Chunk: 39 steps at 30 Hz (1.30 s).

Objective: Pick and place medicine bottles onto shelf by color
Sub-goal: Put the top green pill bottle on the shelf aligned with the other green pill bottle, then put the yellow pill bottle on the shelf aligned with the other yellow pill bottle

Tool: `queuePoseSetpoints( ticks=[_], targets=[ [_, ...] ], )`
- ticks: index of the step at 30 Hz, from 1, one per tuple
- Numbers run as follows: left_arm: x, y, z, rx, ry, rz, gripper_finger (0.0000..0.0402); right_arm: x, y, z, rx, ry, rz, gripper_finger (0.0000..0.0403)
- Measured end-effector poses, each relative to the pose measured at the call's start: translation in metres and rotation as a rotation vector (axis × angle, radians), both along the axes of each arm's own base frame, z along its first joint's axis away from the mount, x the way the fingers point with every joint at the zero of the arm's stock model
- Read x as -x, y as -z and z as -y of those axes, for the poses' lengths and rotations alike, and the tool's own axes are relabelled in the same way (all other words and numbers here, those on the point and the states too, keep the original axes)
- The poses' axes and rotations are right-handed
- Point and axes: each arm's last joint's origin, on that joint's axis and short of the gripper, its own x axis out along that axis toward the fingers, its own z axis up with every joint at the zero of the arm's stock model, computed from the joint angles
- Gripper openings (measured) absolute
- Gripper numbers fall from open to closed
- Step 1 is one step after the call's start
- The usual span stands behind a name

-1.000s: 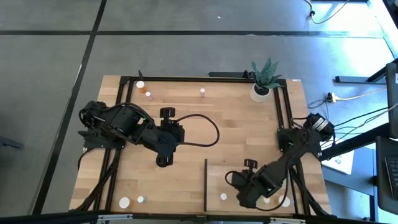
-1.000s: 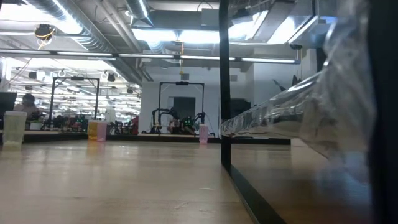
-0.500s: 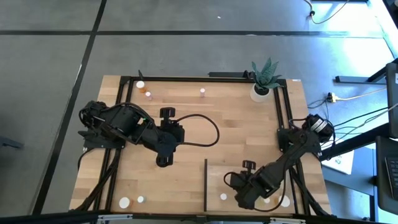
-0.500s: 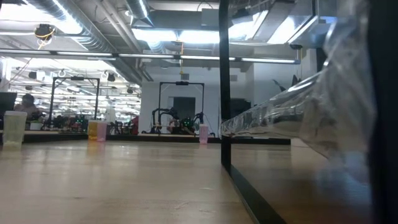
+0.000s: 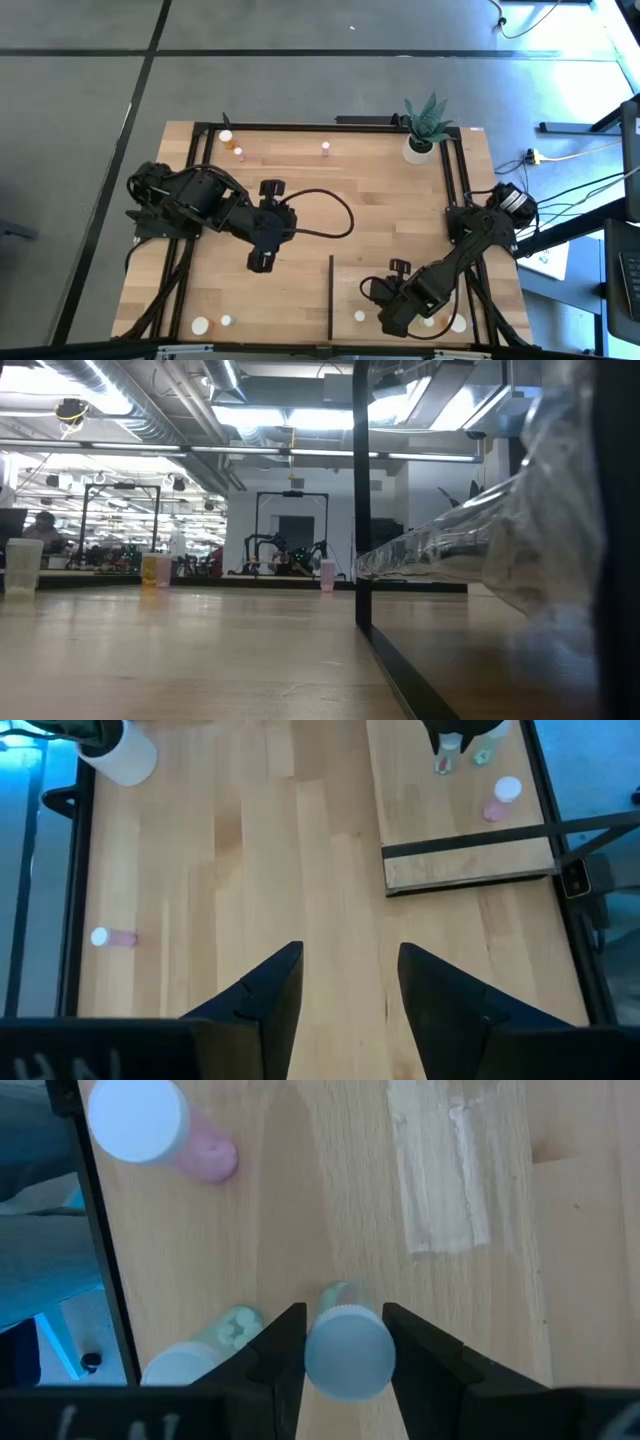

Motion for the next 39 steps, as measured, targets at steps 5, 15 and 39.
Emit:
queuePoseSetpoints(
  ticks=[5, 15, 39],
  targets=[
    [0.0, 0.0, 0.0, 0.0, 0.0, 0.0, 0.0158, 0.0, 0.001, 0.0, 0.003, -0.002, -0.006, 0.0129],
    [0.0, 0.0, 0.0, -0.001, 0.0, 0.0, 0.0158, 0.0, 0.004, 0.001, 0.011, -0.019, -0.018, 0.0167],
    [0.0, 0.0, 0.0, -0.002, -0.001, 0.0, 0.0158, -0.016, -0.03, 0.002, 0.004, -0.024, 0.078, 0.0197]
  ],
)
